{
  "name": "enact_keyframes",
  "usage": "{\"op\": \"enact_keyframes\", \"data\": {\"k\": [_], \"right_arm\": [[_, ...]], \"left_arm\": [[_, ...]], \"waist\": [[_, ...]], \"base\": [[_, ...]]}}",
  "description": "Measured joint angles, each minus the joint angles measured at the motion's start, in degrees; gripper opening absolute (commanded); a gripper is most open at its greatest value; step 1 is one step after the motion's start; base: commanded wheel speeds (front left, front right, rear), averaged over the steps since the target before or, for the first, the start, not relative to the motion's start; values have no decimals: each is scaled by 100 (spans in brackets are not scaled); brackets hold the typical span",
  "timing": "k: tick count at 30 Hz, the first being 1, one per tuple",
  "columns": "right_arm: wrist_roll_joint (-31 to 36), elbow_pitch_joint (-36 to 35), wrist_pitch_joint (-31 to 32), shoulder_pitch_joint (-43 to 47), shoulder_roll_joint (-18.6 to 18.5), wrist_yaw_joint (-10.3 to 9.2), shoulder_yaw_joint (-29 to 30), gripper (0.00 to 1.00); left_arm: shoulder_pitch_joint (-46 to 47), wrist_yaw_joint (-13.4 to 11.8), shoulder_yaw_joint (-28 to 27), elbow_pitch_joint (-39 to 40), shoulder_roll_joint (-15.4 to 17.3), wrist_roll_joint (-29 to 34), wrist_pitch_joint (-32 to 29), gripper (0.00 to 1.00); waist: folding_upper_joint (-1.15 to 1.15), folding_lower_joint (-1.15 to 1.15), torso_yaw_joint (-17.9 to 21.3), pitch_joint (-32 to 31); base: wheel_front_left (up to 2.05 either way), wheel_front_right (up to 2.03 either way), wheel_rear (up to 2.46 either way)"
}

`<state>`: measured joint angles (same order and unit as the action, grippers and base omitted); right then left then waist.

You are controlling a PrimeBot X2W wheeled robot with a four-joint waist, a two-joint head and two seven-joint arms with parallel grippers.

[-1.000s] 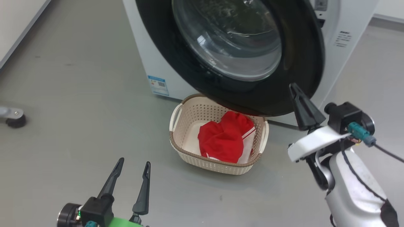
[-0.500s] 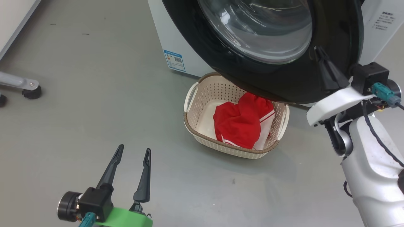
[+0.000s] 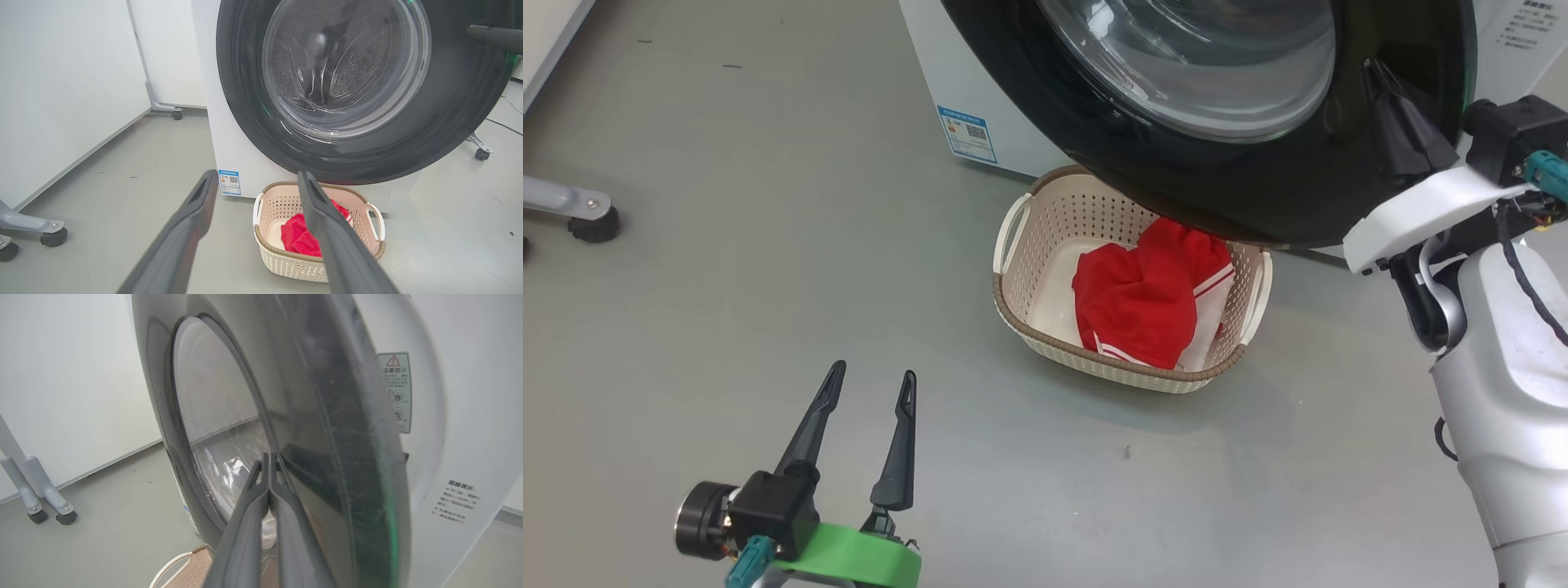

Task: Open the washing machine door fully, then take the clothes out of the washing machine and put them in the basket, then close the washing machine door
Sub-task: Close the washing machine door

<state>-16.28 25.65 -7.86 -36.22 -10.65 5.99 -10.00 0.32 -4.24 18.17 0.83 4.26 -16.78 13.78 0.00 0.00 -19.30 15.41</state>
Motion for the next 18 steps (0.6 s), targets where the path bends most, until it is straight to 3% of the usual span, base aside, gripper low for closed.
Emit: {"op": "enact_keyframes", "data": {"k": [18], "right_arm": [[0, 565, 86, -1177, -398, 42, 215, 0]], "left_arm": [[261, 60, 102, -31, -75, 15, 48, 100]], "waist": [[0, 0, -91, 377]], "base": [[0, 0, 0]]}}
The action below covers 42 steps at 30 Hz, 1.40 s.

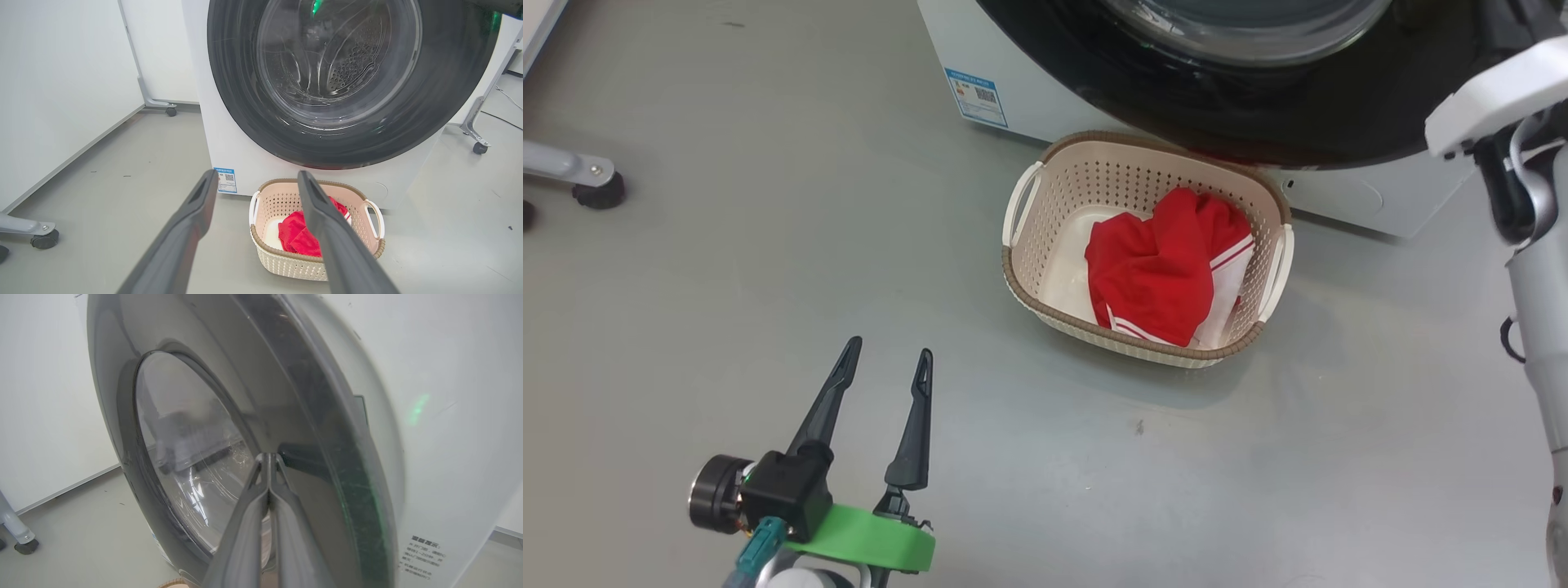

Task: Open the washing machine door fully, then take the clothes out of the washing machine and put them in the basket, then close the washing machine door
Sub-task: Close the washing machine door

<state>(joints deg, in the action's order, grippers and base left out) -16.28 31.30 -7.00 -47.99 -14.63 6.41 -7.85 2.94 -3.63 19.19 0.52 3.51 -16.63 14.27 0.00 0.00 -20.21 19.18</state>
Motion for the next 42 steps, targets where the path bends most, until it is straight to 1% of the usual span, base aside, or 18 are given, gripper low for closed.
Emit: {"op": "enact_keyframes", "data": {"k": [2, 10, 12, 16, 19, 21, 31, 37, 42], "right_arm": [[0, 75, 24, -148, -21, 0, 24, 0], [-9, 406, 81, -660, -135, -11, 158, 0], [-9, 465, 111, -795, -166, -54, 160, 0], [-5, 570, 112, -1020, -216, -59, 161, 0], [-5, 683, 105, -1068, -256, -60, 182, 0], [-5, 753, 63, -1107, -265, -102, 202, 0], [24, 1101, -93, -1256, -256, -102, 144, 0], [23, 1235, -313, -1254, -67, -91, -60, 0], [16, 1368, -488, -967, 255, -15, -266, 0]], "left_arm": [[37, 40, 23, -9, -13, 0, 0, 100], [173, 42, 81, -19, -45, 0, 1, 100], [196, 47, 82, -21, -52, -8, 1, 100], [253, 47, 93, -37, -63, -9, 2, 100], [329, 47, 107, -48, -69, -9, 2, 100], [345, 47, 108, -48, -74, -9, 2, 100], [367, 47, 108, -114, -85, -32, 3, 100], [389, 47, 69, -180, -91, -59, 16, 100], [389, 46, -2, -241, -93, -58, 16, 100]], "waist": [[0, 0, -18, 53], [0, 0, -78, 237], [0, 0, -84, 285], [0, 0, -89, 368], [0, 0, -99, 390], [0, 0, -105, 401], [0, 0, -105, 368], [0, 0, -66, 272], [0, 0, 40, 116]], "base": [[0, 0, 0], [0, 0, 0], [0, 0, 0], [0, 0, 0], [0, 0, 0], [0, 0, 0], [0, 0, 0], [0, 0, 0], [0, 0, 0]]}}
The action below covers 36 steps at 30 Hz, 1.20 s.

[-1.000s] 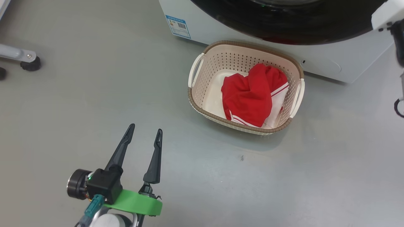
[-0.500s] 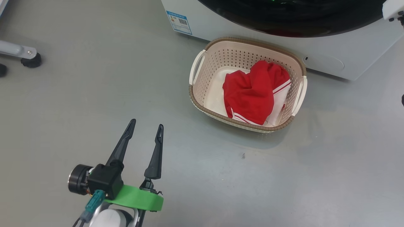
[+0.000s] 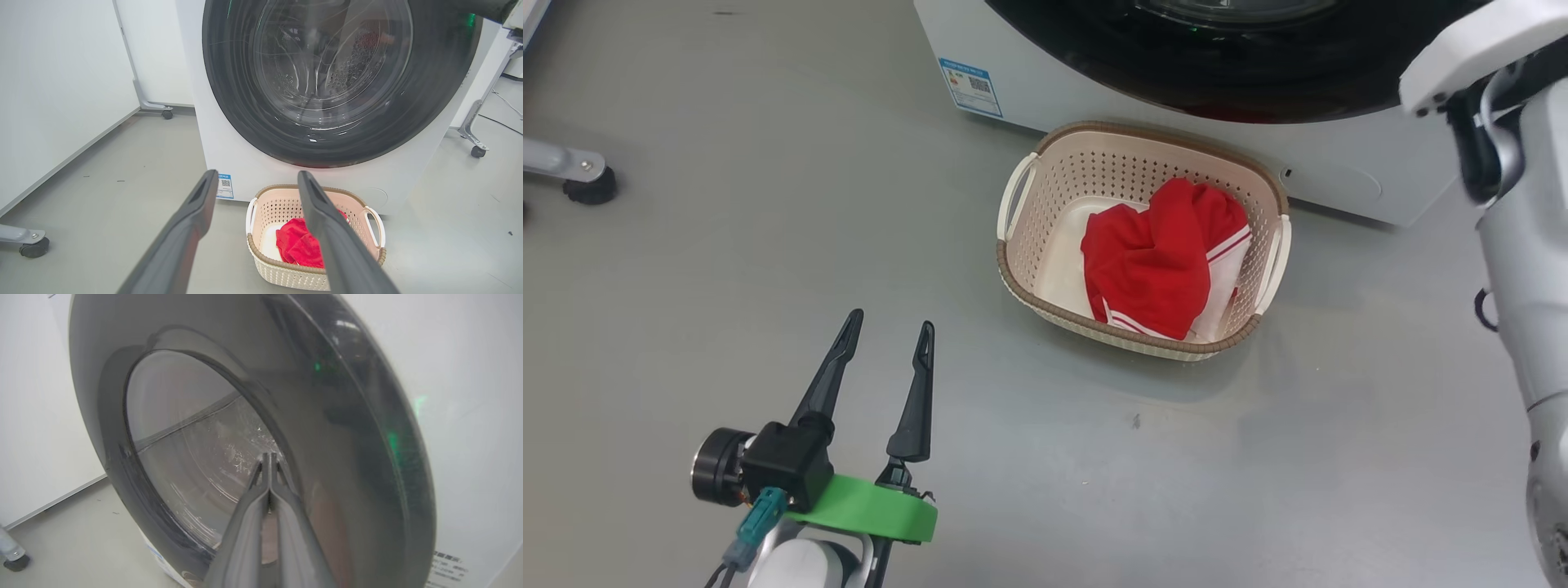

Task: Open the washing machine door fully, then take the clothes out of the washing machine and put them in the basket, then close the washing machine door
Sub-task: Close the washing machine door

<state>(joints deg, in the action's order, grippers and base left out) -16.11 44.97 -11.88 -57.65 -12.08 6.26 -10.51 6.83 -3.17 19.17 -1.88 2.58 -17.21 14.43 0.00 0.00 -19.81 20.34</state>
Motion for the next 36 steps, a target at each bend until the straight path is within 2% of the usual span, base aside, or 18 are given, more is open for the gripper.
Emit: {"op": "enact_keyframes", "data": {"k": [8, 9, 10, 12, 24, 36], "right_arm": [[-129, 45, -164, 738, 312, 27, -145, 2], [-145, 45, -164, 818, 355, 37, -166, 29], [-153, 42, -165, 891, 397, 41, -182, 64], [-163, 40, -167, 962, 437, 42, -198, 100], [-315, -347, -233, 2001, 646, 71, -238, 100], [-369, -1305, -232, 3275, 744, 71, -160, 100]], "left_arm": [[-10, -5, -86, -111, 0, 16, 1, 100], [-20, -8, -103, -113, 2, 18, 1, 100], [-33, -10, -124, -114, 4, 19, 1, 100], [-42, -12, -137, -124, 5, 31, 1, 100], [-240, -13, -254, -264, 59, 57, 1, 100], [-461, -10, -332, -322, 182, 23, 1, 100]], "waist": [[0, 0, 189, -305], [0, 0, 222, -344], [0, 0, 258, -378], [0, 0, 295, -412], [0, 0, 744, -862], [0, 0, 1289, -1287]], "base": [[0, 0, 0], [0, 0, 0], [0, 0, 0], [0, 0, 0], [0, 0, 0], [0, 0, 0]]}}
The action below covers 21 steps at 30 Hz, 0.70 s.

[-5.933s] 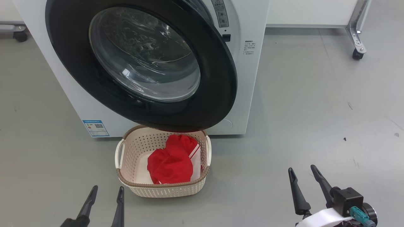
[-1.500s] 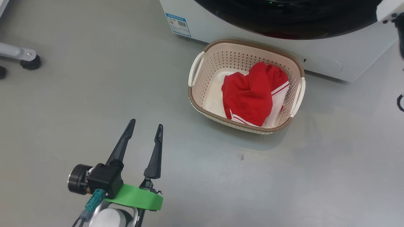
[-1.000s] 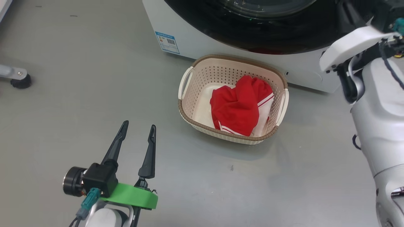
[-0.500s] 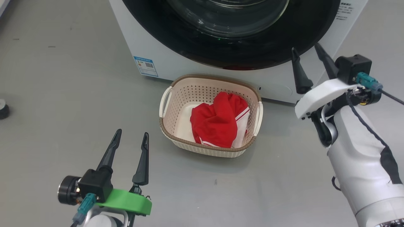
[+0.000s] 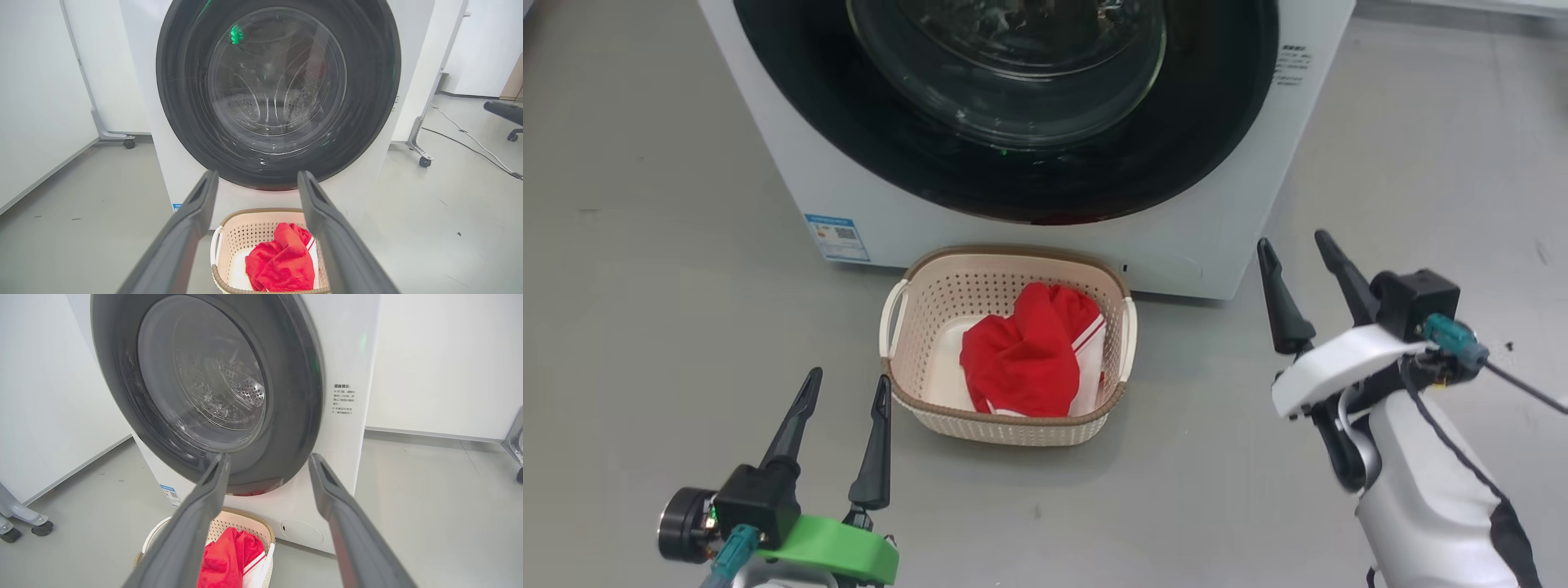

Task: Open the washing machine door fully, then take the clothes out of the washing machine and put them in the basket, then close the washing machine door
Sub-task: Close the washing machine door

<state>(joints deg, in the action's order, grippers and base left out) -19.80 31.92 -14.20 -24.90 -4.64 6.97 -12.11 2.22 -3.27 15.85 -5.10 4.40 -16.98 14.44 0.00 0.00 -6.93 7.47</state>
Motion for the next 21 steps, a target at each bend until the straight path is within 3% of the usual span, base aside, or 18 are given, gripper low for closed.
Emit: {"op": "enact_keyframes", "data": {"k": [8, 21], "right_arm": [[11, -446, 0, 844, 58, -15, 45, 100], [7, -940, 0, 2146, 121, -202, 85, 100]], "left_arm": [[-260, 19, 10, -92, 3, -138, -2, 100], [-619, 55, 103, -140, 29, -158, -42, 100]], "waist": [[0, 0, 304, -269], [0, 0, 529, -703]], "base": [[0, 0, 0], [0, 0, 0]]}}
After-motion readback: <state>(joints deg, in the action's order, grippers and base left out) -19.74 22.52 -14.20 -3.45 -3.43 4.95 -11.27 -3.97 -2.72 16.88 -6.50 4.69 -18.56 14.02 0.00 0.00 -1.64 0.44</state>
